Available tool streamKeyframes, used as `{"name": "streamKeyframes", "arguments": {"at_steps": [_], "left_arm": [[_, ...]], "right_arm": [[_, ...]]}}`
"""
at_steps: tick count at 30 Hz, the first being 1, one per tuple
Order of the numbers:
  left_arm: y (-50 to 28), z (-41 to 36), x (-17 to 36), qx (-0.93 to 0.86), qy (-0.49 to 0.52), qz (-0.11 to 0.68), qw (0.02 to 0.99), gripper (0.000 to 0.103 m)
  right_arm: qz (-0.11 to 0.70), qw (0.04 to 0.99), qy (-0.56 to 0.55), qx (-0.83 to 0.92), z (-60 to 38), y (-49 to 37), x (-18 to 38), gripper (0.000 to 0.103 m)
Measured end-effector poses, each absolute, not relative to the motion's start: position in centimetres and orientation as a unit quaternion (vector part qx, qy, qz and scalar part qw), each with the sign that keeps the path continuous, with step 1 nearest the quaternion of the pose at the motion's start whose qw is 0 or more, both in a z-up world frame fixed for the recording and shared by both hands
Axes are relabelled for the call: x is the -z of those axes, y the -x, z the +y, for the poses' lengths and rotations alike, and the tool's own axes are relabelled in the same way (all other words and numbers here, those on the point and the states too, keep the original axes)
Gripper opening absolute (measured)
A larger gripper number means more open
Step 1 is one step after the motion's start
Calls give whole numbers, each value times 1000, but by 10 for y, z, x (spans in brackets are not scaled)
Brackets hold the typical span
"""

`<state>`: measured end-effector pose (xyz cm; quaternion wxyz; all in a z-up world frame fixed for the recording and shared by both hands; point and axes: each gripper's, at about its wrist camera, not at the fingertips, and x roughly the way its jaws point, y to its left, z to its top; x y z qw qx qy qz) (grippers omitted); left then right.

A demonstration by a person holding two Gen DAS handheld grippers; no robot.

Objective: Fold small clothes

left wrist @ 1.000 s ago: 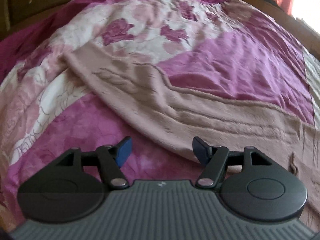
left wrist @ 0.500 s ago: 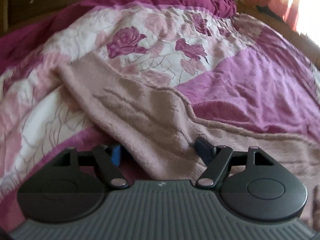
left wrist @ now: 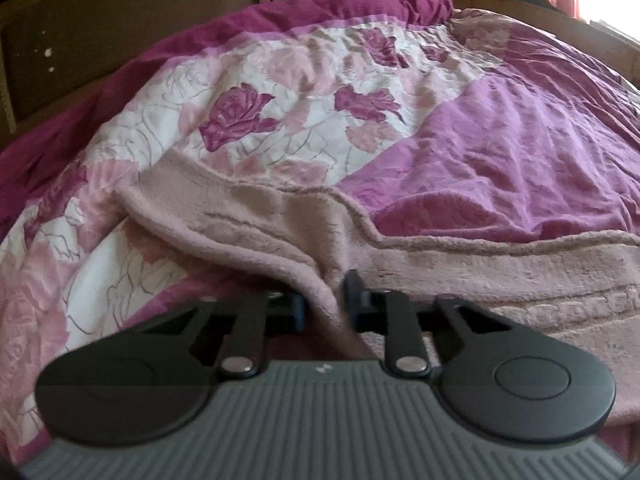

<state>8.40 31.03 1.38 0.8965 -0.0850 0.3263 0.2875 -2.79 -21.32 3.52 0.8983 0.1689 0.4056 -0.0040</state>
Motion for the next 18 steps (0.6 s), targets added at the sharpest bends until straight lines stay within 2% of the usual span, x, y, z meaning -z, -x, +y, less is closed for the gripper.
{"name": "streamKeyframes", "arguments": {"at_steps": [4, 18], "left_arm": [[-77, 306, -26, -281, 89, 308, 904, 14], [-44, 246, -113, -191, 103, 193, 957, 14]], "right_arm": [[399, 900, -176, 2, -216, 29, -37, 81], [378, 905, -195, -6, -222, 35, -44, 81]]}}
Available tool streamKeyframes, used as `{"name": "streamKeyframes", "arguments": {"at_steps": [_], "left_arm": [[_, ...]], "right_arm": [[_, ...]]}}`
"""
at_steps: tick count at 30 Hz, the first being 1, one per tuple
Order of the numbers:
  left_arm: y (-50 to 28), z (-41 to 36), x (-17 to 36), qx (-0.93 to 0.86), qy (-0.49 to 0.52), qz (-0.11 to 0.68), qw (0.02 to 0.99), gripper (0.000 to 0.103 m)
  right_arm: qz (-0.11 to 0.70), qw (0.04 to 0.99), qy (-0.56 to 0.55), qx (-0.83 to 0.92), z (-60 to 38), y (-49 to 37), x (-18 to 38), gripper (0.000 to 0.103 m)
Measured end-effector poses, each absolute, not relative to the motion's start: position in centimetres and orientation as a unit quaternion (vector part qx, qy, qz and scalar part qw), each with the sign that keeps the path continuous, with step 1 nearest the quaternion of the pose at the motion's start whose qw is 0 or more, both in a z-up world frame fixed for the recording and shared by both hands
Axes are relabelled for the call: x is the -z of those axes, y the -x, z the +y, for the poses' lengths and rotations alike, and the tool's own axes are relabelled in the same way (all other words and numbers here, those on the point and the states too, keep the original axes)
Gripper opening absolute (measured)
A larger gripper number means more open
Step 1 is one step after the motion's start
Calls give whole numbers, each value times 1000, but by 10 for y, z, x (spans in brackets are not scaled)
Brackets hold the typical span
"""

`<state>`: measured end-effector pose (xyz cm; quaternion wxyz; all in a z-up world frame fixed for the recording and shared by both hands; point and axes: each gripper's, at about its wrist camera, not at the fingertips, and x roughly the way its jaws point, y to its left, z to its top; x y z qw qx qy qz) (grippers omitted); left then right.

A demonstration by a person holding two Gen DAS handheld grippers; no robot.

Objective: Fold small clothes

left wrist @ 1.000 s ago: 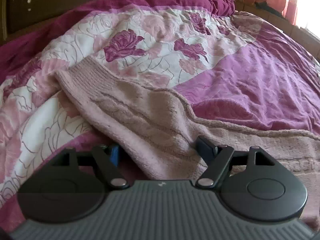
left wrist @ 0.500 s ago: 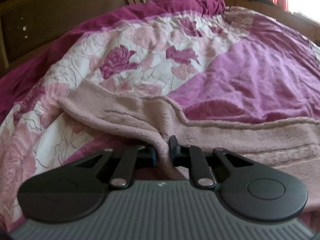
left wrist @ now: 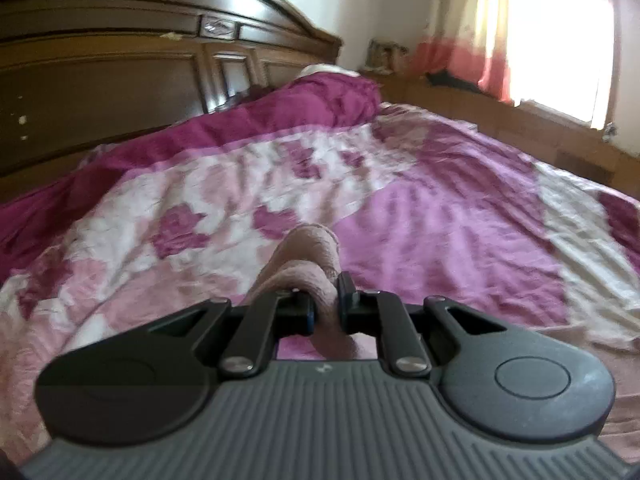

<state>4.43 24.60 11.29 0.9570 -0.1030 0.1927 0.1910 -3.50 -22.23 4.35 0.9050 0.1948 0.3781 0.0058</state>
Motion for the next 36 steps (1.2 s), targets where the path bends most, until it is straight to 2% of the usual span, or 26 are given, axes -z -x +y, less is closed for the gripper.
{"name": "streamKeyframes", "arguments": {"at_steps": [7, 13, 25, 36], "left_arm": [[-43, 203, -135, -112, 131, 175, 969, 14], [-49, 152, -132, -57, 116, 183, 975, 14], [-61, 74, -92, 32, 85, 237, 967, 14], [-70, 44, -41, 66, 52, 313, 946, 15]], "right_arm": [[374, 904, -205, -2, -228, 37, -43, 81], [372, 904, -209, -3, -228, 38, -43, 81], [372, 903, -215, -1, -231, 40, -40, 81], [375, 901, -217, 1, -234, 39, -37, 81]]}}
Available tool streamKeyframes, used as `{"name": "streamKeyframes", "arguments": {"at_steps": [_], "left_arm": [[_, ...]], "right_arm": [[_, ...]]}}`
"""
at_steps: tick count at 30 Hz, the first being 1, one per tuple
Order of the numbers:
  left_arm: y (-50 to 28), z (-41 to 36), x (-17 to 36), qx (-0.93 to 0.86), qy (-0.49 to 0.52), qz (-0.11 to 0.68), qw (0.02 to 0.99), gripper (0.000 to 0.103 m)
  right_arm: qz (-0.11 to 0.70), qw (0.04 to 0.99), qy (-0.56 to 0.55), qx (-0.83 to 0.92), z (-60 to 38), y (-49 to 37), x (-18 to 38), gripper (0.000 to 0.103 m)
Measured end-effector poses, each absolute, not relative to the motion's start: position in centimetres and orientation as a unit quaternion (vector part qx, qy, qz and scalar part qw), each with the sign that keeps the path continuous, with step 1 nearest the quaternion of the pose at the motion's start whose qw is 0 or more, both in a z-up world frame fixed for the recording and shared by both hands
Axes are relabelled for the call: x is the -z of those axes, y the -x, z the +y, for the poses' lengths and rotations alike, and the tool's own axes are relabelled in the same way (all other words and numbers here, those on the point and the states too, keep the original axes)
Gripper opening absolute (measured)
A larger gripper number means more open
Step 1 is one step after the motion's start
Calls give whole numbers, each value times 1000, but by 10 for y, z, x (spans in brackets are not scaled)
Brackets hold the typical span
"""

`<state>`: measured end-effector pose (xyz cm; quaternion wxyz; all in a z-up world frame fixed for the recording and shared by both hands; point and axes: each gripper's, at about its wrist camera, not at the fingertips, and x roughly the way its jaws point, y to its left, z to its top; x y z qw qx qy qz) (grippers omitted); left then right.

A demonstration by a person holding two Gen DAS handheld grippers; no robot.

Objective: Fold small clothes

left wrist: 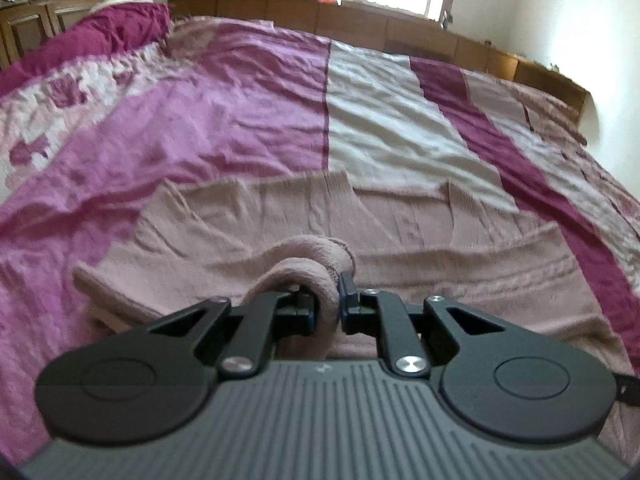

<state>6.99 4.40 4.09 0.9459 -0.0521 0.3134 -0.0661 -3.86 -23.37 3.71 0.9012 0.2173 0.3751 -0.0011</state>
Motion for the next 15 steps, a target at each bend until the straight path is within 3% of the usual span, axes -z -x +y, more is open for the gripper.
{"name": "streamKeyframes", "arguments": {"at_steps": [6, 8, 10, 15], "left_arm": [[-64, 42, -37, 87, 42, 326, 940, 22], [-61, 45, -39, 96, 44, 334, 937, 30], [-57, 49, -41, 96, 51, 340, 934, 47], [-44, 65, -47, 94, 58, 355, 928, 50]], "right_arm": [[380, 900, -216, -3, -231, 37, -36, 81], [380, 900, -213, -7, -229, 35, -37, 81], [380, 901, -208, -13, -226, 34, -40, 81], [380, 904, -191, -37, -210, 27, -49, 81]]}}
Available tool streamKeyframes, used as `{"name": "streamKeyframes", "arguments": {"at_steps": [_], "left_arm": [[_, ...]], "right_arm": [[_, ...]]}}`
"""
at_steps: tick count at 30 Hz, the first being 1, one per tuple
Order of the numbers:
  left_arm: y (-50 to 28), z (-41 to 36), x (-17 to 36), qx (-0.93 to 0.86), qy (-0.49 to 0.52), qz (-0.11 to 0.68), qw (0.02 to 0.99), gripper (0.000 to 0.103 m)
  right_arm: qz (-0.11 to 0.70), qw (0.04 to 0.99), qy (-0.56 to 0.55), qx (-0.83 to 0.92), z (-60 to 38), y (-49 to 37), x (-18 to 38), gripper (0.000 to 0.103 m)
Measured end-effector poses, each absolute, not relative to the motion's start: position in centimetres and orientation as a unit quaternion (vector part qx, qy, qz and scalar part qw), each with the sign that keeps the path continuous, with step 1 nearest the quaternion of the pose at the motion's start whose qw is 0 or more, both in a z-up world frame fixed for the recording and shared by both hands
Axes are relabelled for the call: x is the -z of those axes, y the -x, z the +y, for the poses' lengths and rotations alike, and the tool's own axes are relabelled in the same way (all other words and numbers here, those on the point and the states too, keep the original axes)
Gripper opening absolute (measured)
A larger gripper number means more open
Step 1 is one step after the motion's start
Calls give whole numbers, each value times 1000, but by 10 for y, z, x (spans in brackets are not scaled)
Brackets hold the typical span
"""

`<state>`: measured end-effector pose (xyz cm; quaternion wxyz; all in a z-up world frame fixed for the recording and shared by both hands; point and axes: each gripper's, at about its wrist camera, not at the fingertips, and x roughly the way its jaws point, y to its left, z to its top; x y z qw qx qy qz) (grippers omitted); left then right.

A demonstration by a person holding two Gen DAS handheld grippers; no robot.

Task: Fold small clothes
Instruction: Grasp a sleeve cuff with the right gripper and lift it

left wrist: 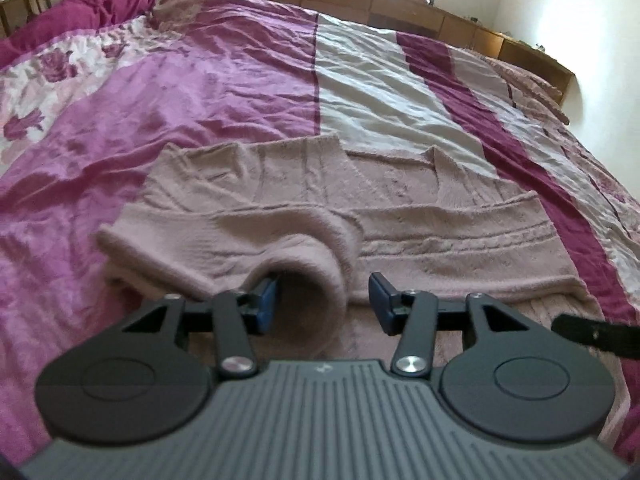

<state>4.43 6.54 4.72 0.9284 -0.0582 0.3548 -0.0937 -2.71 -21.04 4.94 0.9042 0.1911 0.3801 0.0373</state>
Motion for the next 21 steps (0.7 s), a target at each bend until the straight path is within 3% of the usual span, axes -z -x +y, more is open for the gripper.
{"name": "streamKeyframes", "arguments": {"at_steps": [2, 5, 21], "left_arm": [[-39, 73, -49, 89, 54, 359, 928, 51], [-29, 84, -52, 77, 42, 355, 931, 61], [-21, 138, -34, -20, 15, 370, 929, 61]], "right_arm": [[381, 904, -185, -51, -201, 22, -53, 81], [384, 902, -180, -76, -186, 12, -59, 81], [448, 854, -193, -180, -88, -67, -53, 81]]}}
